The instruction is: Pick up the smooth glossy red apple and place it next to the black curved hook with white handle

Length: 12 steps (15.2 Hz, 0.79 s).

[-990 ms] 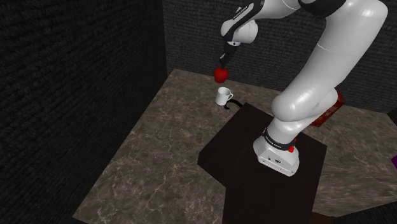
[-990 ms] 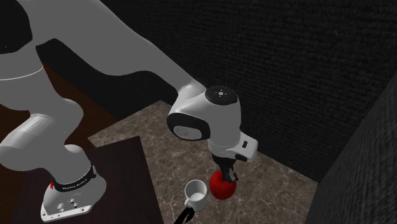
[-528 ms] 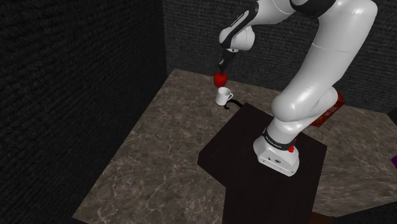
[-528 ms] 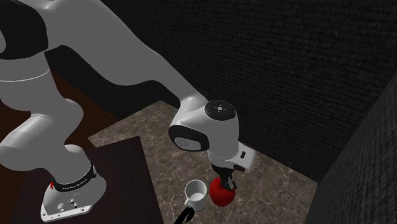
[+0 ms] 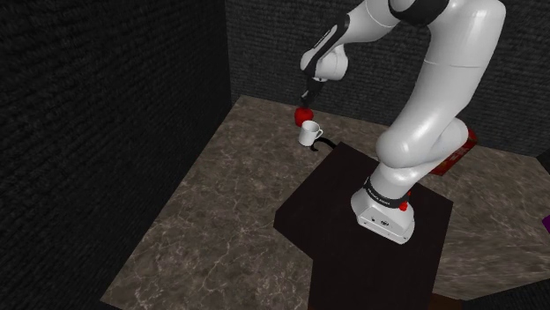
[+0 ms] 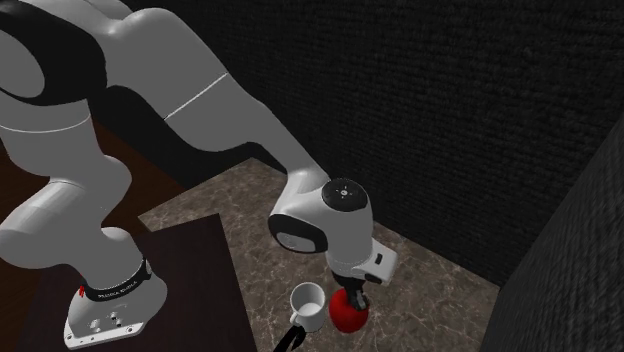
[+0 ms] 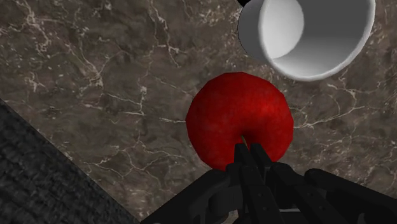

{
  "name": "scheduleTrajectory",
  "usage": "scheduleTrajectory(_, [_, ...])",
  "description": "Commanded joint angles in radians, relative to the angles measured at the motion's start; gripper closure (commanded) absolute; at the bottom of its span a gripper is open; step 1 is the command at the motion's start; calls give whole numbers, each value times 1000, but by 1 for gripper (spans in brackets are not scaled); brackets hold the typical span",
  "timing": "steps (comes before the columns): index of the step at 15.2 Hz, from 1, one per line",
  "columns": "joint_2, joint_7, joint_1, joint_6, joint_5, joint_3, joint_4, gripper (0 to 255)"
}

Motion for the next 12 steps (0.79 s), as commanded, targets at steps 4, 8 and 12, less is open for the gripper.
scheduleTrajectory(4, [61,-26,-9,58,27,15,3,255])
scheduleTrajectory(8, [114,-47,-20,103,48,30,11,255])
scheduleTrajectory(12, [168,-67,-32,146,66,46,22,255])
